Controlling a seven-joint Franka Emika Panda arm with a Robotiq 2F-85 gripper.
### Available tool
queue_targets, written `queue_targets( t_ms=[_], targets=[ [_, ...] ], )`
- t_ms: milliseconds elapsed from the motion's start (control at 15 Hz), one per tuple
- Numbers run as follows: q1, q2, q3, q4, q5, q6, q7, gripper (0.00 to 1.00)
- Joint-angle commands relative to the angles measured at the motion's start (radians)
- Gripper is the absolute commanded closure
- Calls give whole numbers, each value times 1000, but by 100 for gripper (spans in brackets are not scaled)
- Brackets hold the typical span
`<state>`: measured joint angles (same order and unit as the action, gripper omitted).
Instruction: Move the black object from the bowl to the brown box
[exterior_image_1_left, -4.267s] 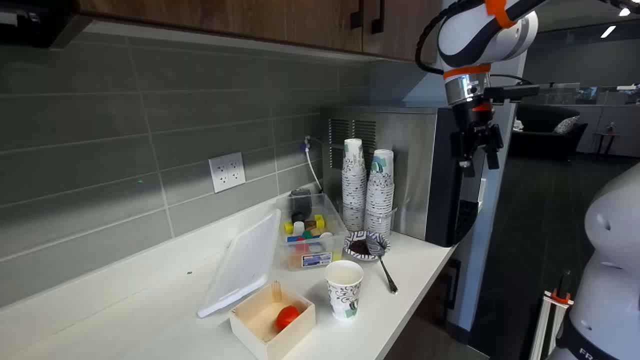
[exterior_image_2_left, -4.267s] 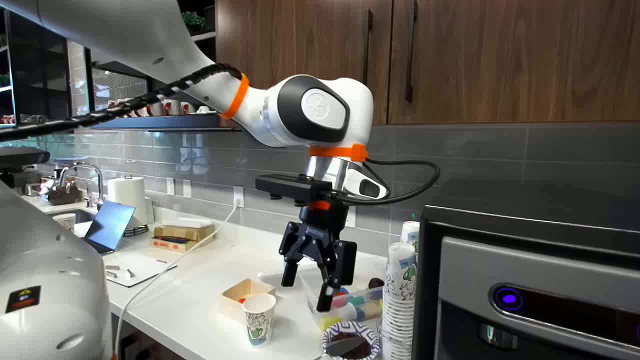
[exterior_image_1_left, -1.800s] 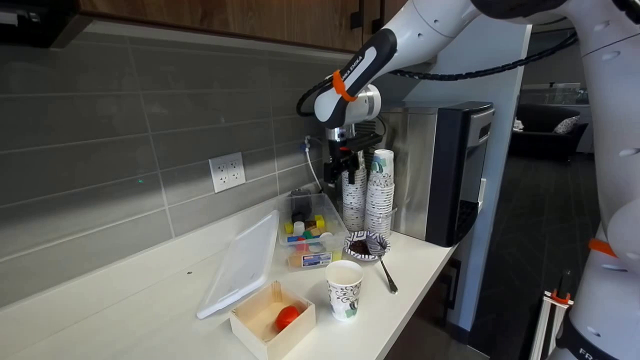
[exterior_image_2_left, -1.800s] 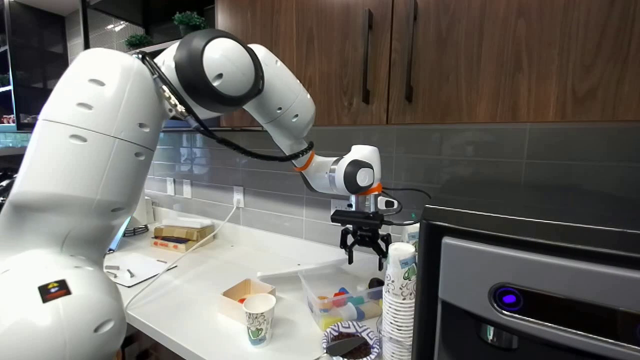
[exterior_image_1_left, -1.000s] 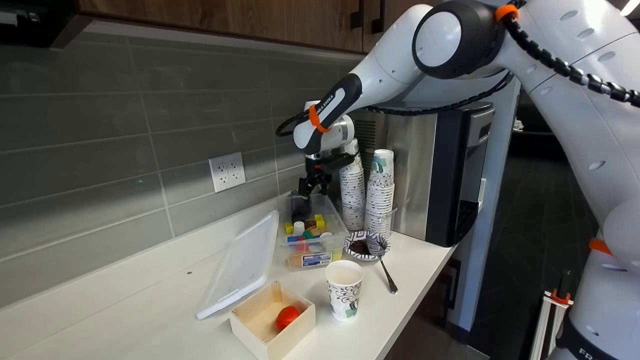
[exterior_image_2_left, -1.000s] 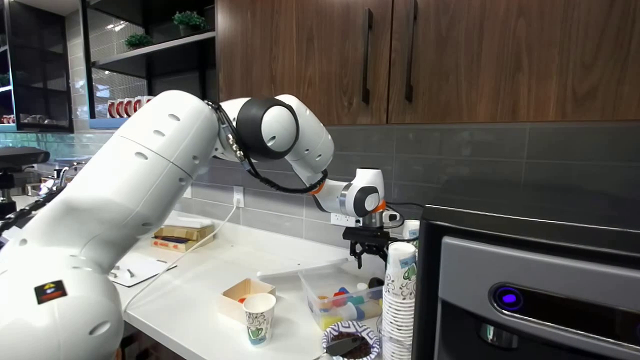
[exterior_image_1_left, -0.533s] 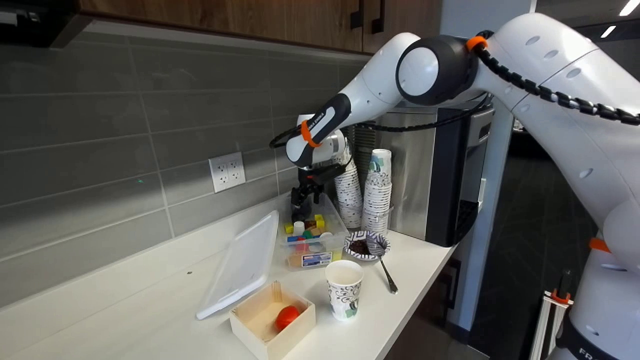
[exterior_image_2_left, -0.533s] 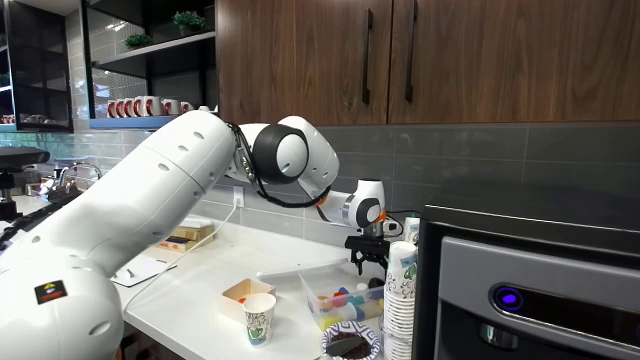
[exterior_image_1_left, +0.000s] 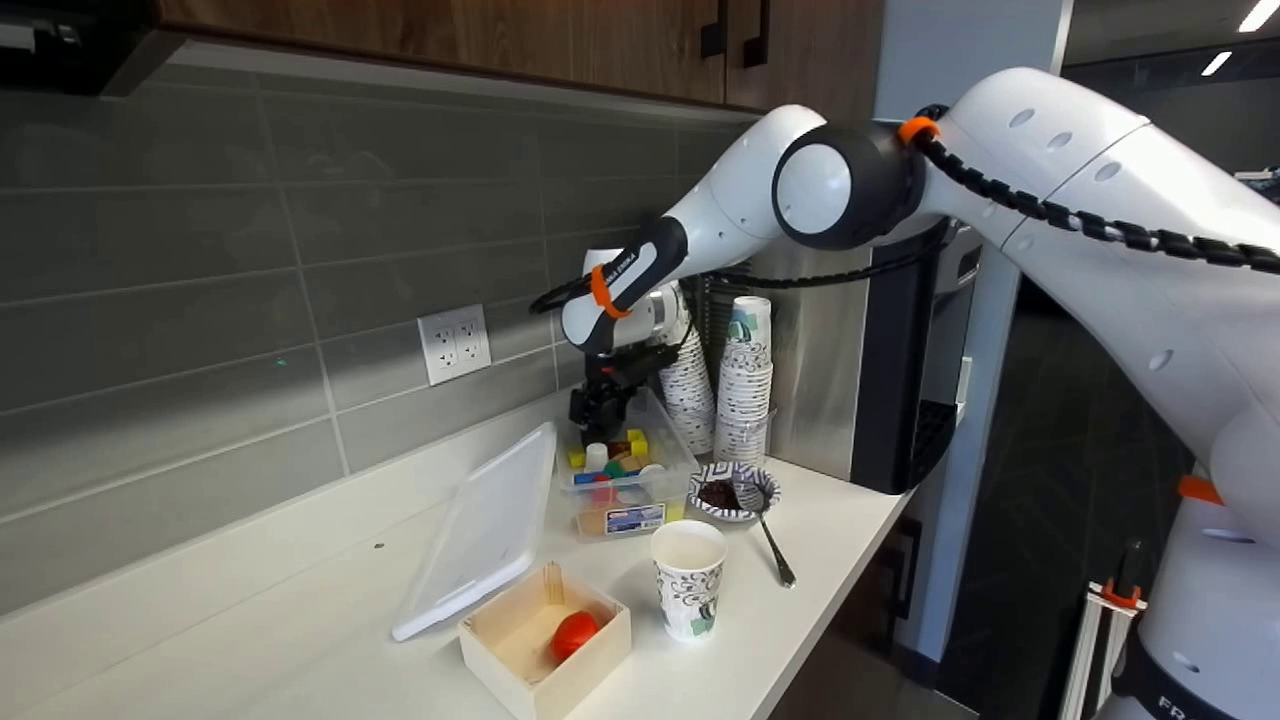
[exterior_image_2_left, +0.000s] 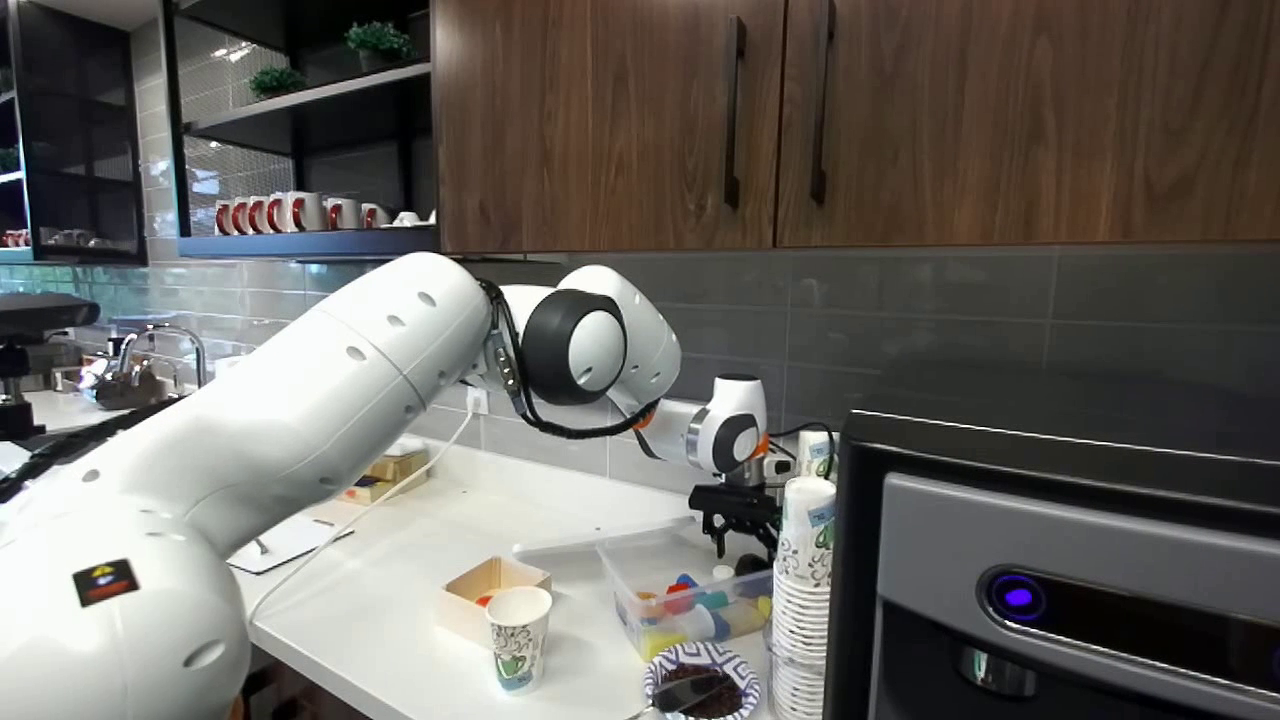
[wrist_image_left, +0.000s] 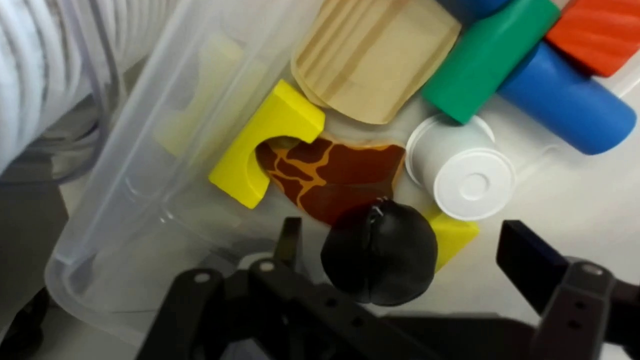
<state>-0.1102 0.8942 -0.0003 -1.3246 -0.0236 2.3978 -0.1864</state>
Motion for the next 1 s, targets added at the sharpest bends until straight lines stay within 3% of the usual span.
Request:
queue_targets(
  t_ms=[0,333,400,933],
  targets=[
    [12,76,1,79,6,43,33,0],
    [13,110,-6,92,8,60,69,0],
    [12,118,-6,97,8,66,72,21],
    [14,129,-19,103,0,126,90,79]
  ],
)
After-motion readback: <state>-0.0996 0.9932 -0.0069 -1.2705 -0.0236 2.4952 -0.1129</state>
